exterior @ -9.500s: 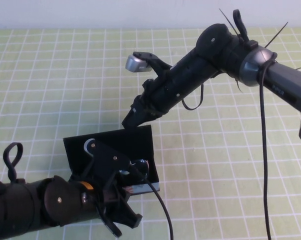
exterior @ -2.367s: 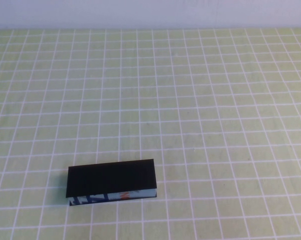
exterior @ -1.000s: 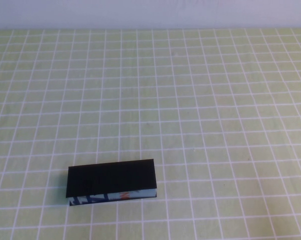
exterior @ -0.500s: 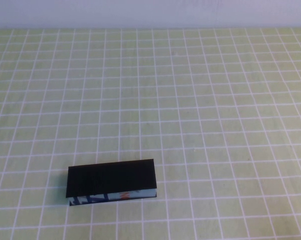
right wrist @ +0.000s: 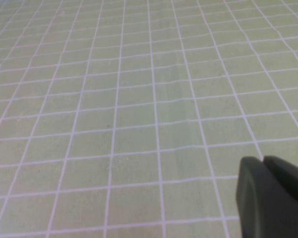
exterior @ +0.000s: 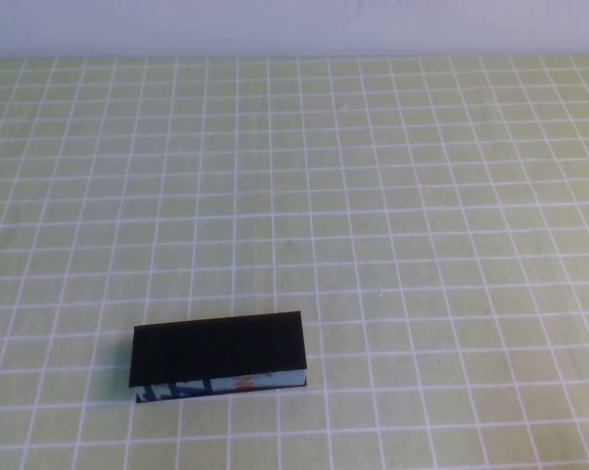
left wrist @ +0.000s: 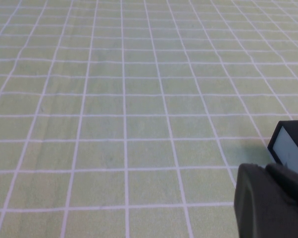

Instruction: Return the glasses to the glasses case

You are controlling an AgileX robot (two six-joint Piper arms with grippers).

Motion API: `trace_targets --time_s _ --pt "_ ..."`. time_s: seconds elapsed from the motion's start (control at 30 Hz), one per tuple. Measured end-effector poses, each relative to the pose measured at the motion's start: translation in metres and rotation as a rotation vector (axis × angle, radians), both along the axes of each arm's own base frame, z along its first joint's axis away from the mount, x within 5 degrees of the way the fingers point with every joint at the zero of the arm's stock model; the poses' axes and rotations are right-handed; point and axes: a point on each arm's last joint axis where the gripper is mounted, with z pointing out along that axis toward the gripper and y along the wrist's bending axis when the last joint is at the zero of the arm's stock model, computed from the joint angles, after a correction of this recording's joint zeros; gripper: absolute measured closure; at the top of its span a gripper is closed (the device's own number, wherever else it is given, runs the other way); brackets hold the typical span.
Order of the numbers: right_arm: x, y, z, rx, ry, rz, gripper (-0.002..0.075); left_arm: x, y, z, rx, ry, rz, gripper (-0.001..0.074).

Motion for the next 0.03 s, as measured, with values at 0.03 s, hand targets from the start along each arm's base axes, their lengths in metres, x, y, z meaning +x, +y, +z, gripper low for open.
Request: trace_targets --time_s 0.03 --pt "0.0000 0.0000 0.0000 0.000 0.000 0.000 0.0743 0.0000 0.0000 0.0000 0.000 0.000 0.000 0.0736"
